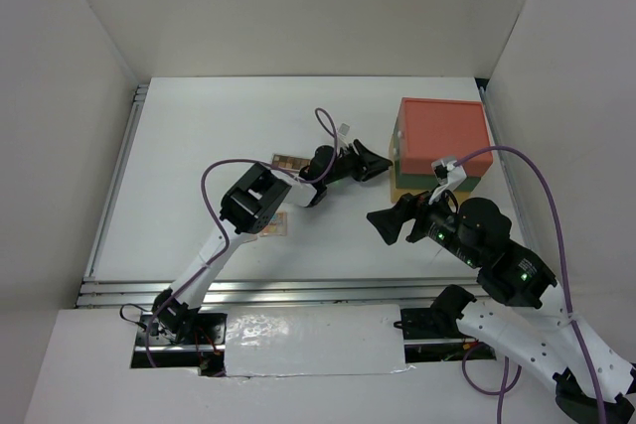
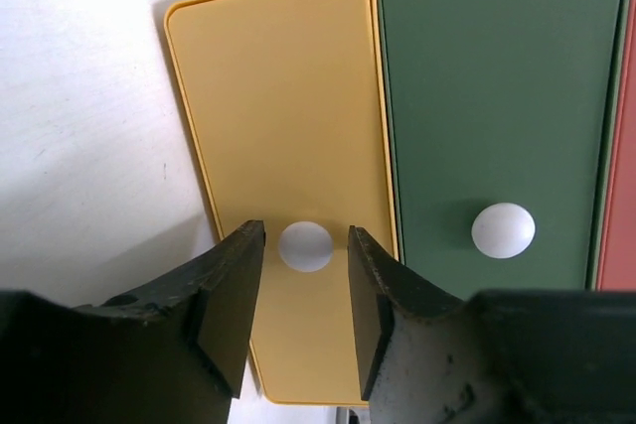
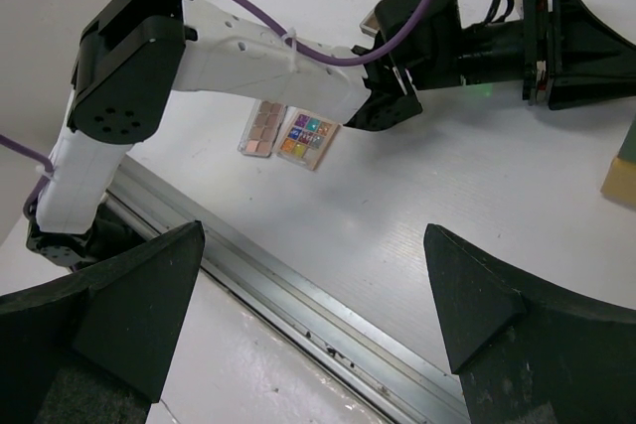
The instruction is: Organize the makeup
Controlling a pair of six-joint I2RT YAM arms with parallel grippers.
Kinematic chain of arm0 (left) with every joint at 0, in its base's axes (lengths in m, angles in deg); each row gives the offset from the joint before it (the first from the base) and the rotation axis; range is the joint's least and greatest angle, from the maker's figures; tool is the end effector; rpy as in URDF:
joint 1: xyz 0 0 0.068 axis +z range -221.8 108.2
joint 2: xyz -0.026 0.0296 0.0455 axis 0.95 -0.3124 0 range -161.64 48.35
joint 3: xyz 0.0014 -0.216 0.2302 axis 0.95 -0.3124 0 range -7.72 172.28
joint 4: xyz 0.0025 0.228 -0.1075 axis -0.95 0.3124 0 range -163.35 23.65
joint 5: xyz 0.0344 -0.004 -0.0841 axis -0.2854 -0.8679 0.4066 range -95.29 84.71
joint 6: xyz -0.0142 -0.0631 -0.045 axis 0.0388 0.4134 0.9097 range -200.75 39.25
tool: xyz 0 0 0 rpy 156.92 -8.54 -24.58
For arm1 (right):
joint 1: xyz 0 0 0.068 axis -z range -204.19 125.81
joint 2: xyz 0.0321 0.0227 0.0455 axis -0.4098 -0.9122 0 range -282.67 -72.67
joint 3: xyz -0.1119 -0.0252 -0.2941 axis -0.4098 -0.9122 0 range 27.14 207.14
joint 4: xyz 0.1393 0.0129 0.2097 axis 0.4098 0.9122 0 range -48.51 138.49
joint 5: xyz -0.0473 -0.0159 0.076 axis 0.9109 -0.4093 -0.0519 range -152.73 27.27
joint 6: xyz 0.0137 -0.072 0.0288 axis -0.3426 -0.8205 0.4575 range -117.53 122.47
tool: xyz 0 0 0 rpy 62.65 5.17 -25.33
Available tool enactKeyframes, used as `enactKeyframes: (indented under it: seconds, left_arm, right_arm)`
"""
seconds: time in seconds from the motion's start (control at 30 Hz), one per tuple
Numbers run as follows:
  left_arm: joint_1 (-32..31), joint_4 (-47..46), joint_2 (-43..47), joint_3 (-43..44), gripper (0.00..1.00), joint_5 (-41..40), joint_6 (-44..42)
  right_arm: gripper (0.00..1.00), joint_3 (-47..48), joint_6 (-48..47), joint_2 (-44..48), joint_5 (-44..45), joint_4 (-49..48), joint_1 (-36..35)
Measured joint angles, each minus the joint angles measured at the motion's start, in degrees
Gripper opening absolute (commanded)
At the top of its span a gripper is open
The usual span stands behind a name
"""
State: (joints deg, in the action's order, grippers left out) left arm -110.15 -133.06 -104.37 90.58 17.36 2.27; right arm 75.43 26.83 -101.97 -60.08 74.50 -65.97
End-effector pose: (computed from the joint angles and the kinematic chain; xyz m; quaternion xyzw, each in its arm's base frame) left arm 0.4662 -0.4020 0.1111 -0.1168 0.6662 -0.6966 0.2393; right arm 0.0701 0.0584 0.3632 -0.1053 0.7810 0.3205 0.5257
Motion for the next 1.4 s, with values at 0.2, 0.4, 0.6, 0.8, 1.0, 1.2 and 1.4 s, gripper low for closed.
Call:
enactKeyframes:
  seconds: [0.2,0.4,0.6,0.8,1.0,1.2,1.4]
  left_arm:
    - [0.0,-1.1,0.0,-1.2,0.41,0.1,0.2]
    - [0.1,-3.2,0.0,-2.9,0.39,0.2,1.2]
    - [0.1,-4.3,0.1,-3.0,0.61,0.4,1.4]
    - [0.1,-5.4,0.3,-2.3,0.64,0.6,2.4]
    - [0.0,-2.7,0.3,-1.6,0.55,0.5,2.0]
    - [-0.1,-1.3,0.0,-0.8,0.52,0.5,1.2]
    - [-0.2,0.4,-0.1,0.3,0.49,0.5,1.0]
  right_arm:
    - [1.00,0.0,0.0,0.0,-0.1,0.0,0.0]
    - [1.00,0.0,0.0,0.0,-0.1,0.0,0.0]
    - [1.00,0.0,0.0,0.0,-0.1,0.0,0.0]
    - [1.00,0.0,0.0,-0.1,-0.1,0.0,0.0]
    - [1.00,0.0,0.0,-0.1,-0.1,0.0,0.0]
    - [1.00,0.0,0.0,-0.1,-0.1,0.0,0.0]
    - [1.00,0.0,0.0,-0.1,-0.1,0.0,0.0]
